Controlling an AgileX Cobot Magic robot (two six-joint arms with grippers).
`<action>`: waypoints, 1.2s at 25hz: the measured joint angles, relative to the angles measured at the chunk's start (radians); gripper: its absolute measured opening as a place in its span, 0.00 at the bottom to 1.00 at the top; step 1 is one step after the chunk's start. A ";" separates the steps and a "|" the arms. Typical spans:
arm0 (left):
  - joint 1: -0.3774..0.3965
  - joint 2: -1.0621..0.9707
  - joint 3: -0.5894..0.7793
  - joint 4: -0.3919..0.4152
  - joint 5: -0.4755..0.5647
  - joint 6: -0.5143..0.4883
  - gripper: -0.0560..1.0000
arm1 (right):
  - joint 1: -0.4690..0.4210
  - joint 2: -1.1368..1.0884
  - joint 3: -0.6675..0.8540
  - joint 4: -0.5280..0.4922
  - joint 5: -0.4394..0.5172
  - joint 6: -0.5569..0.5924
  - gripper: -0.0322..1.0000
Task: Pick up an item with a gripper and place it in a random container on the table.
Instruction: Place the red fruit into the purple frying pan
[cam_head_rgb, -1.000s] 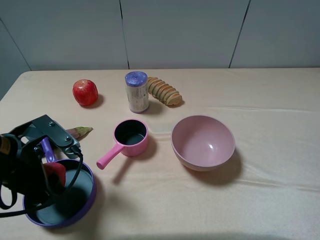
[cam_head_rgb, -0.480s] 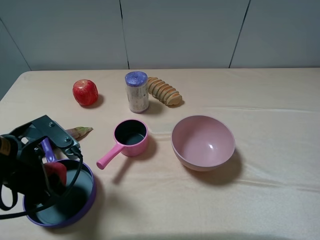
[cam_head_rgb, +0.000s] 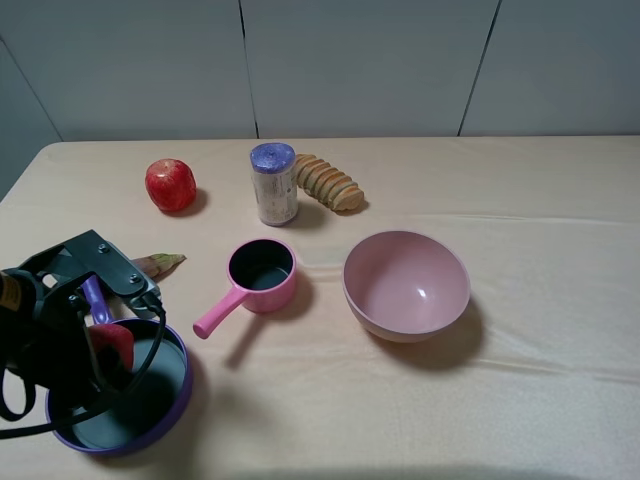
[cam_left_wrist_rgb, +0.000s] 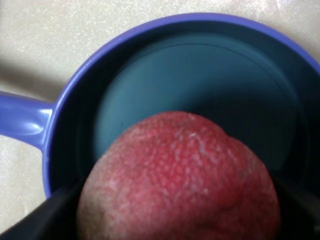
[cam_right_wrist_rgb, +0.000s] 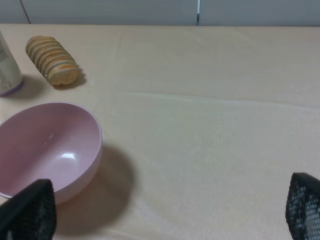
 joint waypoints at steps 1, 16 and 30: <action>0.000 0.000 0.000 0.000 0.000 0.000 0.71 | 0.000 0.000 0.000 0.000 0.000 0.000 0.70; 0.000 0.000 0.000 0.013 0.000 0.000 0.77 | 0.000 0.000 0.000 0.000 0.000 0.000 0.70; 0.000 0.000 0.000 0.016 0.000 0.001 0.95 | 0.000 0.000 0.000 0.000 0.000 0.000 0.70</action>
